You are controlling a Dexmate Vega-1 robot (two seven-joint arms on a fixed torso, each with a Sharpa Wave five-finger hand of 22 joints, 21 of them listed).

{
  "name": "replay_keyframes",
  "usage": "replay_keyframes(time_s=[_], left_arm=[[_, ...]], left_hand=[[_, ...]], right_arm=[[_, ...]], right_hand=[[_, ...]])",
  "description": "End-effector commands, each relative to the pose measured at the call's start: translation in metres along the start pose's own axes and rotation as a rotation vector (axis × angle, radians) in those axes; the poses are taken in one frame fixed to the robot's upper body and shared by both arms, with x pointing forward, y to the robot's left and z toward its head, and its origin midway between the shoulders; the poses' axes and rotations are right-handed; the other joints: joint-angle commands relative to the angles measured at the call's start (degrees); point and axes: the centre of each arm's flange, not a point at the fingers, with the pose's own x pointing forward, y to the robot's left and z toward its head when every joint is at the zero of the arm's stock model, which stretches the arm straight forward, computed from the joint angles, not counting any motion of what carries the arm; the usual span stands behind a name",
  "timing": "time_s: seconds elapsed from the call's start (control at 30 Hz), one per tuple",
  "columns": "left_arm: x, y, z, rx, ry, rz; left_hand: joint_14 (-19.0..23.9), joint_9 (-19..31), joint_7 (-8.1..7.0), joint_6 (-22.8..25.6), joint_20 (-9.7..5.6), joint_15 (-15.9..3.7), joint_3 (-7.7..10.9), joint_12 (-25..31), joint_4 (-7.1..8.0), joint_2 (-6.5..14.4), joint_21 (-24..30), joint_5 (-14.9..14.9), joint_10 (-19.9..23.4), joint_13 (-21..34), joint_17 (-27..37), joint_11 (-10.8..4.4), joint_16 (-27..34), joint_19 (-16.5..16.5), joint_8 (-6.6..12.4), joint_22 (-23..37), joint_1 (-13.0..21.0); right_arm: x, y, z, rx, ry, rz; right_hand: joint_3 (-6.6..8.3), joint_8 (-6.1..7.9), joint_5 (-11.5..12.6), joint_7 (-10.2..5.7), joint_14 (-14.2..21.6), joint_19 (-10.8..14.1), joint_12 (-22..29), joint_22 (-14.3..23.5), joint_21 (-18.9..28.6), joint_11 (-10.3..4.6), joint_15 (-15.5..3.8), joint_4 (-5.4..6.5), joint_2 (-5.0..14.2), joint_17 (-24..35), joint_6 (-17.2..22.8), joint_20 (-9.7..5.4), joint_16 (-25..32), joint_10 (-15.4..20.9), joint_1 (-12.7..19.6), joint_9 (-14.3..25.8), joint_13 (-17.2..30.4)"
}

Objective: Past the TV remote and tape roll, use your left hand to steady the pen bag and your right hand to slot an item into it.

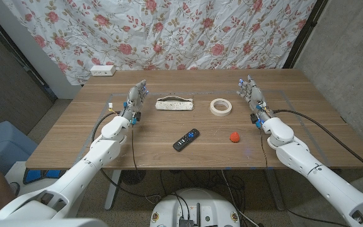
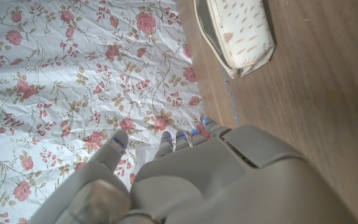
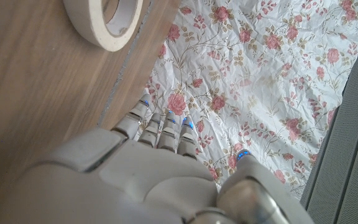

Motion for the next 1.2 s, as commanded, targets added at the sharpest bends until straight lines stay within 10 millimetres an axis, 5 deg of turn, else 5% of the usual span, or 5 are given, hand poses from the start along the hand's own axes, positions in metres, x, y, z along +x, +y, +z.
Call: replay_keyframes(time_s=[0.03, 0.43, 1.2], left_arm=[[0.010, -0.004, 0.002, 0.014, -0.006, -0.028], [0.008, -0.013, 0.006, 0.061, -0.017, -0.014], [-0.010, -0.006, 0.016, 0.122, 0.024, 0.071]], left_hand=[[0.5, 0.0, -0.13, 0.7, -1.07, -0.03, 0.05, 0.2, -0.51, 4.3, 0.2, 0.3, 0.7, 0.1, 0.2, -0.11, 0.5, 0.5, 0.38, 0.1, 0.4], [3.9, 0.1, 0.21, 4.5, -1.14, -1.20, 0.12, 0.6, -0.66, 4.0, 0.6, 0.3, 4.3, 0.1, 0.2, -0.52, 0.8, 3.8, 0.77, 0.0, 0.1], [4.9, 0.1, -0.31, 4.8, -1.10, -1.58, 0.27, 0.2, -0.66, 4.0, 0.5, 0.3, 5.0, 0.1, 0.3, -0.70, 0.6, 4.9, 0.25, 0.0, -0.1]], right_arm=[[-0.024, 0.005, 0.015, -0.109, -0.030, -0.011], [-0.042, 0.004, 0.025, -0.209, -0.032, -0.004], [-0.069, -0.010, 0.036, -0.470, -0.065, 0.059]], right_hand=[[0.22, 0.23, 0.5, -0.10, 0.6, 0.0, 0.3, 0.2, 0.2, 0.13, 0.05, -0.74, -0.29, -0.1, 0.7, -0.26, -0.2, 0.6, 1.1, 0.1, 0.1], [0.56, 0.18, 0.4, -0.25, 0.9, -0.1, 0.1, 0.2, 0.3, 0.09, -0.06, -1.61, -0.45, -0.5, 1.0, -0.39, -0.4, 0.5, 1.9, 0.1, 0.1], [0.84, -0.16, 0.1, -1.13, 2.2, 0.7, -0.1, 0.2, 0.5, -0.27, -0.61, -3.17, -1.19, -1.3, 1.2, -0.98, -0.5, 0.4, 2.9, 0.1, 0.0]])
